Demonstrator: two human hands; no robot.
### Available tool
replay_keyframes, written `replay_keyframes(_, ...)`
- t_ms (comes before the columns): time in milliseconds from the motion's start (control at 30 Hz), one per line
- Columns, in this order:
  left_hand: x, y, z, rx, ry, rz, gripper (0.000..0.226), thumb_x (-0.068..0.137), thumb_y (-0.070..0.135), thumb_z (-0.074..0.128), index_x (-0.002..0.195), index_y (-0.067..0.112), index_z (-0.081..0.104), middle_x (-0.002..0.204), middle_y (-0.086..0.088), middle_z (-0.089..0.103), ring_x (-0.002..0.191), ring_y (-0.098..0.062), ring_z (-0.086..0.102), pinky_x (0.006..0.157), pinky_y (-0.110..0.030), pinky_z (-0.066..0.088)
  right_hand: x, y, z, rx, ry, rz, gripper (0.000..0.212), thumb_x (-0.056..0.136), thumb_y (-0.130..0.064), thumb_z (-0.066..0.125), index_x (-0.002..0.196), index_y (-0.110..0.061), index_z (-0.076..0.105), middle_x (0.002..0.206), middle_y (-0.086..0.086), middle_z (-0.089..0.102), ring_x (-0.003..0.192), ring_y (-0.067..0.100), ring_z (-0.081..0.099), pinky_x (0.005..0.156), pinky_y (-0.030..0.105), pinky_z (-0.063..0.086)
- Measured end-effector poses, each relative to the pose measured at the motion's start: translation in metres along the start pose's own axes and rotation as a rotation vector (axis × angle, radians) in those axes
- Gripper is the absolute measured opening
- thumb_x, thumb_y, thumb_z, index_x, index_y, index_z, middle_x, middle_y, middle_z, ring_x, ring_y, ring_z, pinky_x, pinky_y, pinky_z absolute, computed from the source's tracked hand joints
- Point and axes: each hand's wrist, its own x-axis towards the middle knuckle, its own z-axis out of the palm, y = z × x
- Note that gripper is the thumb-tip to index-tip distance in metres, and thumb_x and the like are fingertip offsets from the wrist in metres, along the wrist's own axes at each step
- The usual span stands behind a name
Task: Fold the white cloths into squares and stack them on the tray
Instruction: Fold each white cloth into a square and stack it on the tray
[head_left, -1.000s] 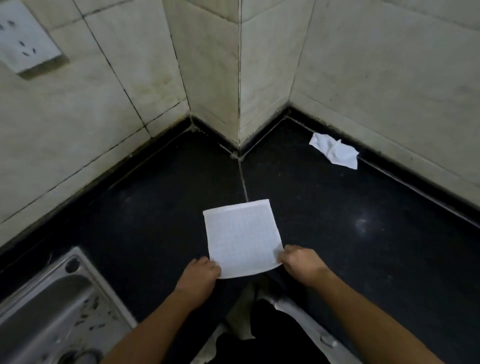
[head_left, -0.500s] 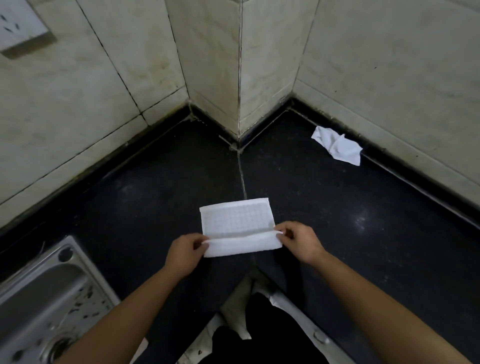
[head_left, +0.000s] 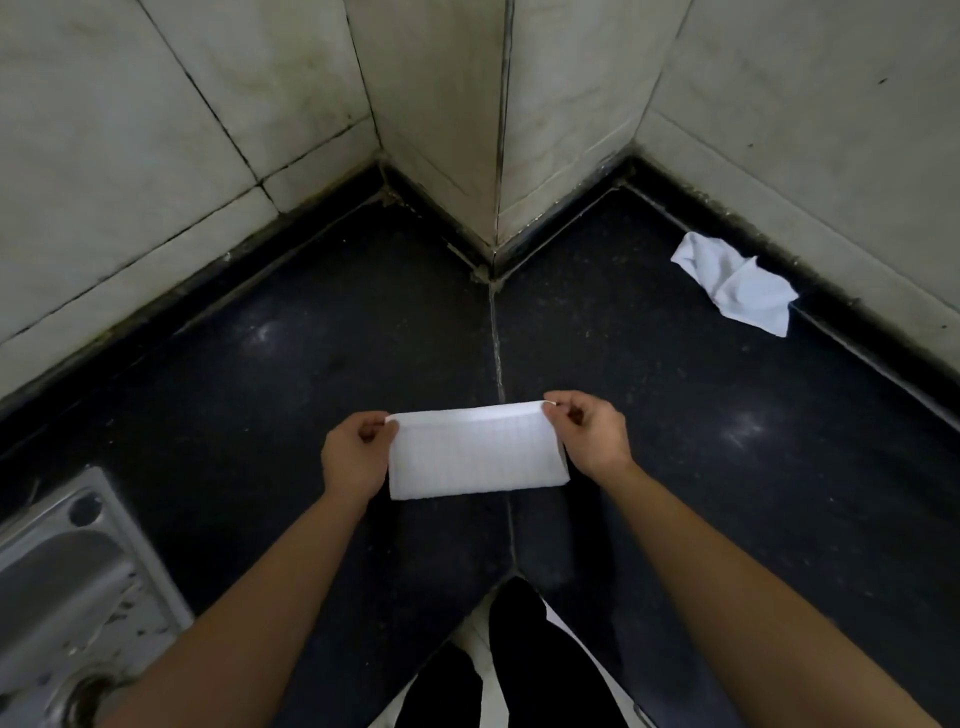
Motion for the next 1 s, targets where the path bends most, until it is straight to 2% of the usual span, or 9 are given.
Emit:
replay_keyframes(233, 0.005, -0.003, 0.008, 0.089, 0.014, 0.034, 0.019, 0.092, 0.027, 0.067, 0.109, 0.02, 0.069, 0.098, 0.004, 0.066, 0.092, -0.014, 0.061, 0.078, -0.029, 0.046, 0.008, 0.005, 0.001, -0.208, -0.008, -0.078, 0.023, 0.097, -0.031, 0.062, 0.118, -0.028, 0.071, 0.102, -0.005, 0.059, 0.089, 0.012, 0.061, 0.086, 0.031, 0.054)
replay_keyframes(367, 0.0, -0.006, 0.006, 0.172, 0.011, 0.133, 0.032, 0.092, 0.031, 0.066, 0.122, 0.019, 0.063, 0.103, 0.003, 0.062, 0.099, -0.019, 0.062, 0.08, -0.034, 0.049, 0.003, 0.002, 0.001, -0.346, -0.016, -0.166, 0.037, 0.1, -0.028, 0.055, 0.137, -0.021, 0.058, 0.119, 0.002, 0.053, 0.097, 0.015, 0.058, 0.09, 0.034, 0.053)
replay_keyframes(500, -0.013, -0.017, -0.004, 0.499, 0.061, 0.63, 0.036, 0.096, 0.032, 0.059, 0.126, 0.012, 0.06, 0.12, -0.007, 0.054, 0.106, -0.024, 0.054, 0.082, -0.042, 0.052, -0.012, -0.002, 0.004, -0.655, 0.202, -0.679, 0.033, 0.092, -0.014, 0.064, 0.125, -0.011, 0.065, 0.107, 0.009, 0.058, 0.089, 0.025, 0.058, 0.073, 0.04, 0.054)
replay_keyframes(600, -0.023, -0.037, -0.004, 0.781, -0.034, 0.925, 0.048, 0.098, 0.036, 0.043, 0.135, 0.008, 0.054, 0.138, -0.018, 0.048, 0.124, -0.035, 0.05, 0.095, -0.048, 0.045, -0.025, 0.008, 0.015, -0.802, 0.096, -0.906, 0.032, 0.085, -0.016, 0.073, 0.116, -0.016, 0.068, 0.107, 0.009, 0.061, 0.09, 0.027, 0.06, 0.073, 0.04, 0.052)
replay_keyframes(667, -0.027, -0.054, -0.001, 0.954, -0.169, 0.916, 0.059, 0.102, 0.041, 0.031, 0.151, 0.009, 0.035, 0.16, -0.018, 0.025, 0.147, -0.033, 0.026, 0.113, -0.051, 0.028, -0.03, 0.022, 0.018, -0.92, -0.011, -0.886, 0.036, 0.091, -0.026, 0.064, 0.127, -0.022, 0.063, 0.122, 0.009, 0.059, 0.106, 0.028, 0.06, 0.085, 0.042, 0.052)
replay_keyframes(733, -0.024, -0.064, 0.001, 1.047, -0.235, 0.853, 0.064, 0.104, 0.047, 0.017, 0.156, 0.01, 0.02, 0.165, -0.014, 0.007, 0.152, -0.029, 0.008, 0.118, -0.052, 0.014, -0.03, 0.034, 0.017, -0.994, -0.058, -0.808, 0.042, 0.1, -0.038, 0.042, 0.14, -0.027, 0.052, 0.137, 0.009, 0.051, 0.122, 0.027, 0.051, 0.098, 0.045, 0.046)
replay_keyframes(800, -0.023, -0.066, 0.001, 1.08, -0.279, 0.8, 0.066, 0.104, 0.05, 0.009, 0.157, 0.011, 0.015, 0.166, -0.012, 0.001, 0.153, -0.027, 0.001, 0.118, -0.052, 0.011, -0.031, 0.038, 0.015, -1.015, -0.103, -0.748, 0.045, 0.103, -0.041, 0.033, 0.145, -0.029, 0.045, 0.143, 0.009, 0.046, 0.128, 0.027, 0.045, 0.104, 0.047, 0.041)
replay_keyframes(900, -0.026, -0.061, -0.002, 1.079, -0.31, 0.79, 0.069, 0.102, 0.054, 0.006, 0.158, 0.013, 0.012, 0.166, -0.012, -0.002, 0.153, -0.026, -0.002, 0.119, -0.055, 0.015, -0.036, 0.031, 0.015, -1.011, -0.127, -0.748, 0.044, 0.102, -0.038, 0.037, 0.143, -0.025, 0.047, 0.144, 0.013, 0.045, 0.131, 0.03, 0.045, 0.109, 0.048, 0.032)
replay_keyframes(1000, -0.027, -0.045, -0.002, 1.034, -0.234, 0.794, 0.068, 0.102, 0.055, 0.01, 0.158, 0.016, 0.008, 0.166, -0.012, -0.003, 0.153, -0.026, -0.003, 0.12, -0.056, 0.01, -0.039, 0.007, 0.017, -0.988, -0.106, -0.732, 0.049, 0.102, -0.04, 0.037, 0.146, -0.019, 0.045, 0.152, 0.017, 0.038, 0.14, 0.035, 0.037, 0.117, 0.051, 0.025)
